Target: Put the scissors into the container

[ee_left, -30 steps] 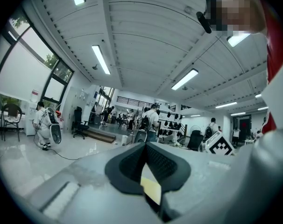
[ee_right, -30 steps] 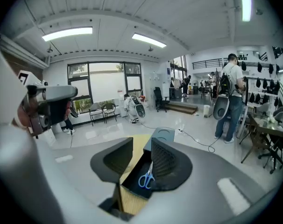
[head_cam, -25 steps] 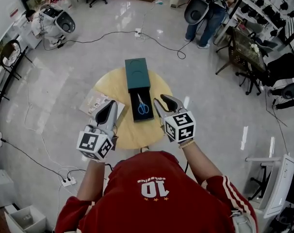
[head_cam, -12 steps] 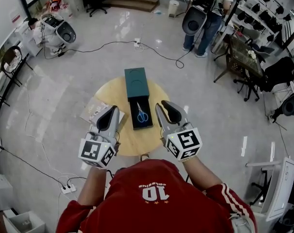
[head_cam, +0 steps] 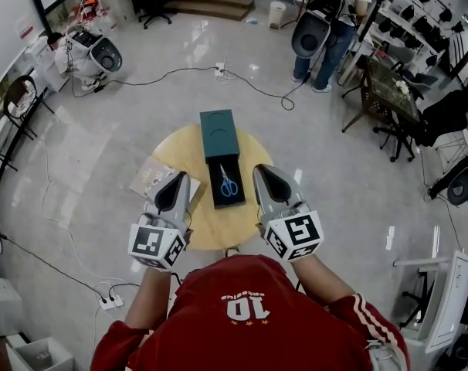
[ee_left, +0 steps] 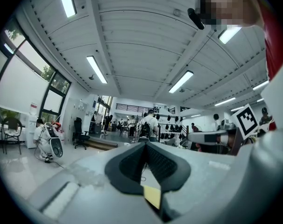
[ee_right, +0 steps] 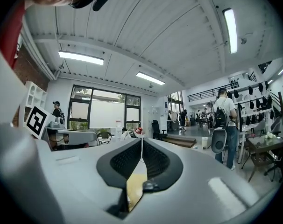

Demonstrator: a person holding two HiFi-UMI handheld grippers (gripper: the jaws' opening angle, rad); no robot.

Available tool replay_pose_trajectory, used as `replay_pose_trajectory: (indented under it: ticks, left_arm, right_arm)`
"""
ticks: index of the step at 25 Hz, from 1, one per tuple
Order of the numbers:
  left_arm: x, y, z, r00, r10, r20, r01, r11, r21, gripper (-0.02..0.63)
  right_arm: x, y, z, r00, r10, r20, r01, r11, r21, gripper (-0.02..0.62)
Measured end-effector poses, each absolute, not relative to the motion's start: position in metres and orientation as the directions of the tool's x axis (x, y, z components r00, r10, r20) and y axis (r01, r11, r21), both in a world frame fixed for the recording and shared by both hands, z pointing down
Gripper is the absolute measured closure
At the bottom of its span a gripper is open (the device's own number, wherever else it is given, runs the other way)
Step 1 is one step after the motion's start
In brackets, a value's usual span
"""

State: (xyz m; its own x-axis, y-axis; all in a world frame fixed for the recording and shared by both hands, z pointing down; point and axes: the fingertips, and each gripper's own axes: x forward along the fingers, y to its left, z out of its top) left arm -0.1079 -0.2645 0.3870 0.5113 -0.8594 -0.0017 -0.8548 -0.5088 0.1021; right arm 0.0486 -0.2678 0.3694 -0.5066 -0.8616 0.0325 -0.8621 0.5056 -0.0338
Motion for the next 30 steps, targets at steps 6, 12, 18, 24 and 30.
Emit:
replay_pose_trajectory:
  ticks: [6,12,18,24,30]
  left_arm:
    - [-0.111,-0.263,0.387,0.502,-0.865,0.003,-0.861,-0.500,0.087,0.604]
    - [-0.116,-0.263,0.388,0.491,-0.871,0.003,-0.869,-0.489,0.079,0.604]
    - [-0.109,-0.262,0.389,0.504,-0.864,0.010,-0.862,-0.502,0.076,0.604]
    - [-0.105,-0.262,0.388,0.520,-0.854,0.011,-0.852,-0.518,0.074,0.604]
    - [-0.102,-0.263,0.389,0.522,-0.853,0.011,-0.851,-0.519,0.078,0.604]
  right_arm:
    - [0.047,-0.267,0.366,-0.508,-0.861,0.022,-0.861,0.507,-0.025,0.592]
    - [0.040,-0.264,0.364,-0.514,-0.858,0.017,-0.858,0.514,-0.008,0.592]
    - [0.044,-0.262,0.361,-0.507,-0.862,0.015,-0.862,0.507,-0.005,0.594]
    - [0.045,-0.264,0.361,-0.501,-0.865,0.018,-0.865,0.501,-0.015,0.594]
    - [0.046,-0.264,0.363,-0.501,-0.865,0.023,-0.866,0.501,-0.012,0.594]
